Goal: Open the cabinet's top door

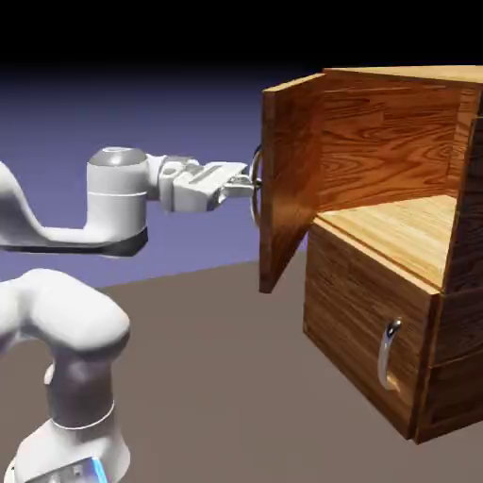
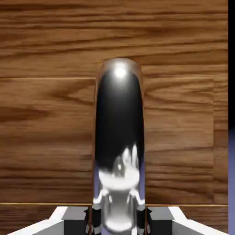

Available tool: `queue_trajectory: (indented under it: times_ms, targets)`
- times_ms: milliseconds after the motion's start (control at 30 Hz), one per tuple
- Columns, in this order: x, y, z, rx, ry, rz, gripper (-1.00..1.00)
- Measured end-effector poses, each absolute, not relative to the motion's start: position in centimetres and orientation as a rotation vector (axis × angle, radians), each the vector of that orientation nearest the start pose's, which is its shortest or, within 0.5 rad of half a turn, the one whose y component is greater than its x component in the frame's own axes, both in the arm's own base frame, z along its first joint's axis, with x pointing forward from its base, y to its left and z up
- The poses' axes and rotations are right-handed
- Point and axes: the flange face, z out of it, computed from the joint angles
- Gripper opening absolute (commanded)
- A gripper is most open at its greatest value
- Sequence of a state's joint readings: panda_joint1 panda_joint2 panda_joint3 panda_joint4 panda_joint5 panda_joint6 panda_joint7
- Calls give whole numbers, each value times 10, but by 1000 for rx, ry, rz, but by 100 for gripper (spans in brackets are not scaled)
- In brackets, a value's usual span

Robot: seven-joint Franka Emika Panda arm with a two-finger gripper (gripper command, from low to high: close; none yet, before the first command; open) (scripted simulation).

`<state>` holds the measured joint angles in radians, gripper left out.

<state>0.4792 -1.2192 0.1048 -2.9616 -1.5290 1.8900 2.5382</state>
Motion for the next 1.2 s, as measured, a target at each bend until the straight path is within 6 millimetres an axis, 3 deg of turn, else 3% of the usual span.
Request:
queue_trajectory:
  times_ms: [233, 467, 833, 1000, 1200]
  targets:
    - [216, 120, 518, -1524, 1687, -2271, -100]
    - [202, 184, 518, -1432, 1885, -2346, -100]
    - [202, 286, 518, -1255, 2197, -2441, -100]
    - [208, 317, 518, -1191, 2294, -2464, -100]
    - [213, 340, 518, -1142, 2367, -2480, -100]
